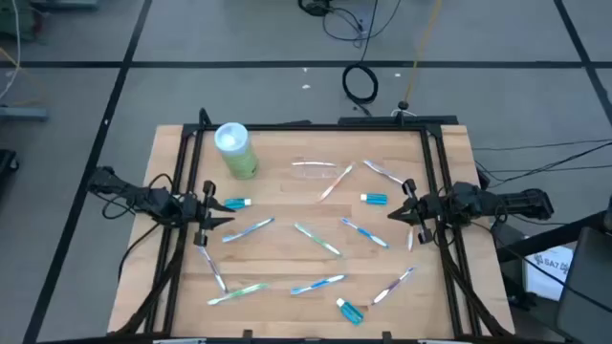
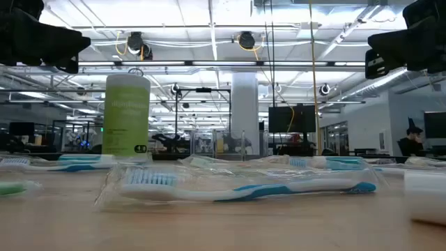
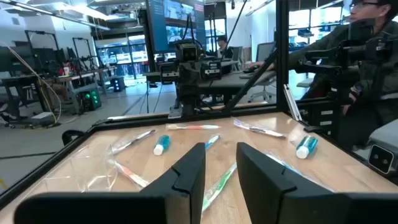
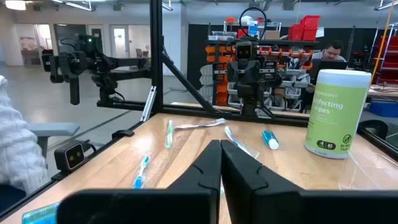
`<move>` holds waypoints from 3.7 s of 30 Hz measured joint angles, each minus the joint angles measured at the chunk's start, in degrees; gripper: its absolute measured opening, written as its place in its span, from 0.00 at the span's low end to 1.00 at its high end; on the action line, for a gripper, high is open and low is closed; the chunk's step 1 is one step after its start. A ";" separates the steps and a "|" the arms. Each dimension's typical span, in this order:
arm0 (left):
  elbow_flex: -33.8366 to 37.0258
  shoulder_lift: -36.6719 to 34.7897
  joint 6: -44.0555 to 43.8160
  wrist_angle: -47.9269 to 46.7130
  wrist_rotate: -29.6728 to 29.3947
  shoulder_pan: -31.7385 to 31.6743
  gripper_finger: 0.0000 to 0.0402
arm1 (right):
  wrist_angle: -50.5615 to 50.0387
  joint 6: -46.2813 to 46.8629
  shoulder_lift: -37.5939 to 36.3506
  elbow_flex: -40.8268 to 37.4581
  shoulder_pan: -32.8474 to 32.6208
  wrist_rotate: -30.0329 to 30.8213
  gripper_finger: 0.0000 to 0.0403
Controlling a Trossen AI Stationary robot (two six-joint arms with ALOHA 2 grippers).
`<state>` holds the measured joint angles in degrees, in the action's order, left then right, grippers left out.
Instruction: Pick & Place toothbrushing station
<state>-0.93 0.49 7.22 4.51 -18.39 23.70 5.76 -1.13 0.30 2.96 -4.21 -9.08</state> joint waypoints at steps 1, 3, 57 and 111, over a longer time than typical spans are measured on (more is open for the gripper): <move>0.00 -0.02 0.00 0.00 -0.02 0.02 0.24 | 0.00 0.00 0.00 0.01 -0.01 0.00 0.01; 0.02 0.00 0.02 0.01 -0.01 0.00 0.24 | 0.00 0.02 -0.02 0.00 0.00 0.00 0.01; 0.00 0.00 0.19 -0.42 0.00 0.02 0.24 | 0.00 -5.53 -0.02 0.02 0.00 0.00 0.01; -12.16 21.39 0.08 14.12 -2.49 0.03 0.24 | 3.50 -1.27 -0.02 0.00 -0.01 0.02 0.01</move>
<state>-13.09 21.88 7.31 18.64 -20.88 23.74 9.26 -2.39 0.27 2.96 -4.22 -9.06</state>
